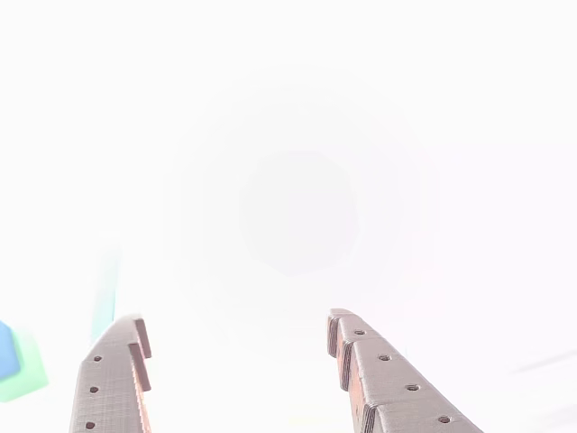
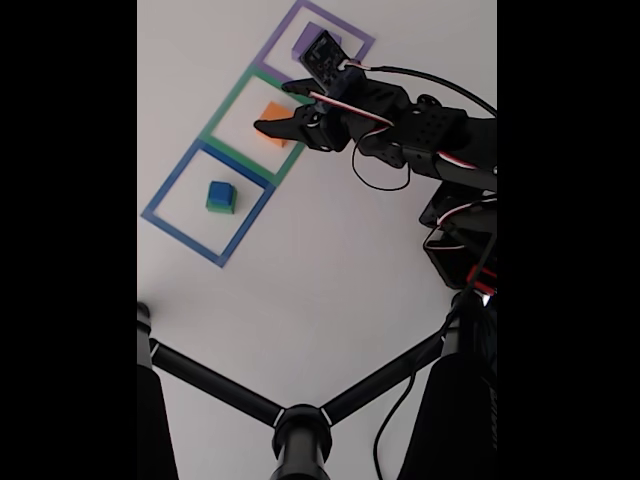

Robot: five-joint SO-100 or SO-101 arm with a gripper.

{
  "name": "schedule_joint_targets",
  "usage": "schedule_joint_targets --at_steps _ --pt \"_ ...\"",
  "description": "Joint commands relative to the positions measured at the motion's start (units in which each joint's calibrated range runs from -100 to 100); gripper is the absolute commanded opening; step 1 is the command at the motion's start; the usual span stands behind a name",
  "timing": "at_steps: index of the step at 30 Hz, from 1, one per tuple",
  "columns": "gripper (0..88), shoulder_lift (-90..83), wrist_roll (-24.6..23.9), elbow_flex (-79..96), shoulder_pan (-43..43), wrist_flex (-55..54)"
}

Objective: Tower of hanoi

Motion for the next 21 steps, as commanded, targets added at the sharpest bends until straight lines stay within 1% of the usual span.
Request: schedule_joint_targets --at_steps 1,7,14,18,21 --pt "14.9 -10.56 0.59 -7.42 -0.80 18.32" --pt "11.8 -14.84 0.59 -21.69 -1.09 43.10" --pt "8.5 -16.13 0.59 -40.24 -2.52 67.56" --pt "8.3 -16.05 0.59 -49.42 -4.15 78.08" --pt "8.2 -16.21 0.59 -54.51 -5.50 83.67"
